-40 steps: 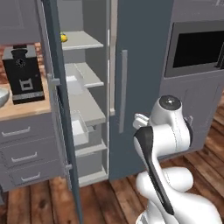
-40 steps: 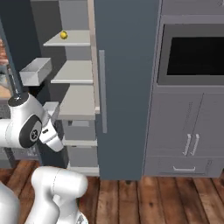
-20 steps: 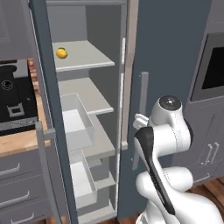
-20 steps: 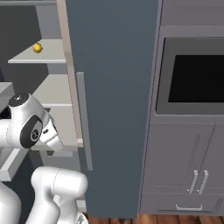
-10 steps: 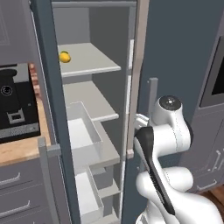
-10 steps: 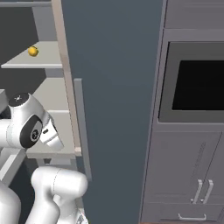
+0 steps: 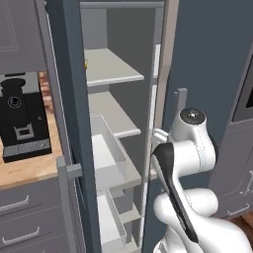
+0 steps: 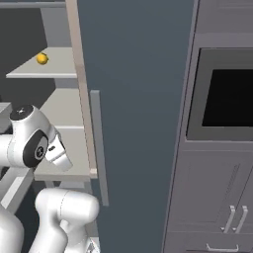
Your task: Take the lemon wedge, orange, and lemon from the freezer and place them in the bowl on the counter.
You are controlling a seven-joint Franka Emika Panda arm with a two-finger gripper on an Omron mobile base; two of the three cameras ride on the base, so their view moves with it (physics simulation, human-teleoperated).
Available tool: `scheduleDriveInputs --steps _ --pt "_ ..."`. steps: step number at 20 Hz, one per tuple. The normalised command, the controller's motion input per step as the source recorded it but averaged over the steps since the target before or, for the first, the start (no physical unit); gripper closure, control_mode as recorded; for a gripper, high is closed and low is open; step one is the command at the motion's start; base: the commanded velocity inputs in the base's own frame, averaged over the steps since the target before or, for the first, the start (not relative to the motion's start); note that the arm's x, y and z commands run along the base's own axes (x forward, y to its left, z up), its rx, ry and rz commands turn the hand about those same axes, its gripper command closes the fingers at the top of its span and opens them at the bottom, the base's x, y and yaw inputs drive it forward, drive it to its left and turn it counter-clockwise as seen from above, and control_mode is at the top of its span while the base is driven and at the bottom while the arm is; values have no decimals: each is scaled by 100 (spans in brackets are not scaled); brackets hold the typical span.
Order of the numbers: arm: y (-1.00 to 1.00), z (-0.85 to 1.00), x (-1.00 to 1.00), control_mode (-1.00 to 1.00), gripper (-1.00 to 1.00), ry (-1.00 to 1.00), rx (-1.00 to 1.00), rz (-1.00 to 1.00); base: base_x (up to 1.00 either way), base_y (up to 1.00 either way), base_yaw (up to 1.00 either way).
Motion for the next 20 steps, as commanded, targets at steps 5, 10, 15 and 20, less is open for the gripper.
scheduleDriveInputs --steps 5,10,15,20 --pt "0 0 0 100 -100 0 0 0 22 14 1" --pt "0 0 0 100 -100 0 0 0 67 3 0" --pt "0 0 0 100 -100 0 0 0 44 15 0" --pt "1 69 -1 -100 -100 -10 0 19 0 0 0"
